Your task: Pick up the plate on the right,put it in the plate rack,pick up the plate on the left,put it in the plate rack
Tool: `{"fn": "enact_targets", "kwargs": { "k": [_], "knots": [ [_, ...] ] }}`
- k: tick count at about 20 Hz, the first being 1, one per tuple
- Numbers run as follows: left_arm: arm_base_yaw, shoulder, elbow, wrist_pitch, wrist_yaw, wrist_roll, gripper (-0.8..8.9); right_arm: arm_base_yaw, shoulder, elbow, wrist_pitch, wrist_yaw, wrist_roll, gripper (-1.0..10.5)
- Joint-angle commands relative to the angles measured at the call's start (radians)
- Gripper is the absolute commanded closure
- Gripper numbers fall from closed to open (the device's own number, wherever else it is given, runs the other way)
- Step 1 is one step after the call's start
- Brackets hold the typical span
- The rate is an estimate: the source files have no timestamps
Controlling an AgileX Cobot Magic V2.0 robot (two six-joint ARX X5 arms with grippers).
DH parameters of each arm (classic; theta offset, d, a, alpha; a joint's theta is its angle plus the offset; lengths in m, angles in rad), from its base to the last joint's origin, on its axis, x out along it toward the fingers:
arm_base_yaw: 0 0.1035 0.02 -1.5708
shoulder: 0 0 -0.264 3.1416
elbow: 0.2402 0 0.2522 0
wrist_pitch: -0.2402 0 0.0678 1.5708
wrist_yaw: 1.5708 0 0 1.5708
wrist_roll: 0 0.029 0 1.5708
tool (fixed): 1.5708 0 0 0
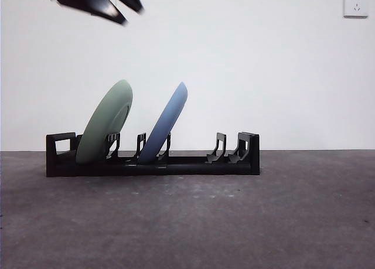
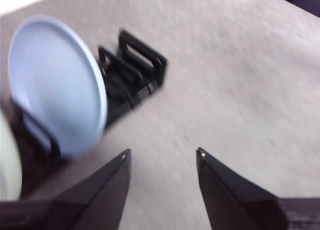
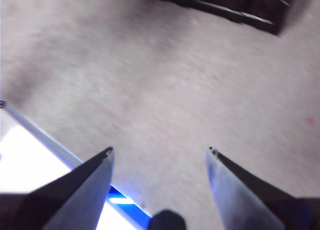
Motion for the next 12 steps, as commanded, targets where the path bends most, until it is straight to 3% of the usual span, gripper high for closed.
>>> {"fn": "enact_targets", "kwargs": {
  "k": [1, 5, 12],
  "knots": [
    [-0.003, -0.1, -0.004, -0.127, 0.004, -0.022, 5.93, 0.001, -0.001, -0.011, 0.007, -0.03, -0.027, 6.4],
    [-0.003, -0.264, -0.004, -0.302, 0.003, -0.022, 5.93, 0.001, -0.001, -0.011, 0.0, -0.032, -0.031, 6.4],
    [-0.003, -0.398, -0.004, -0.391, 0.003, -0.021, 5.93, 0.001, -0.001, -0.011, 0.0, -0.045, -0.038, 6.4]
  ]
}}
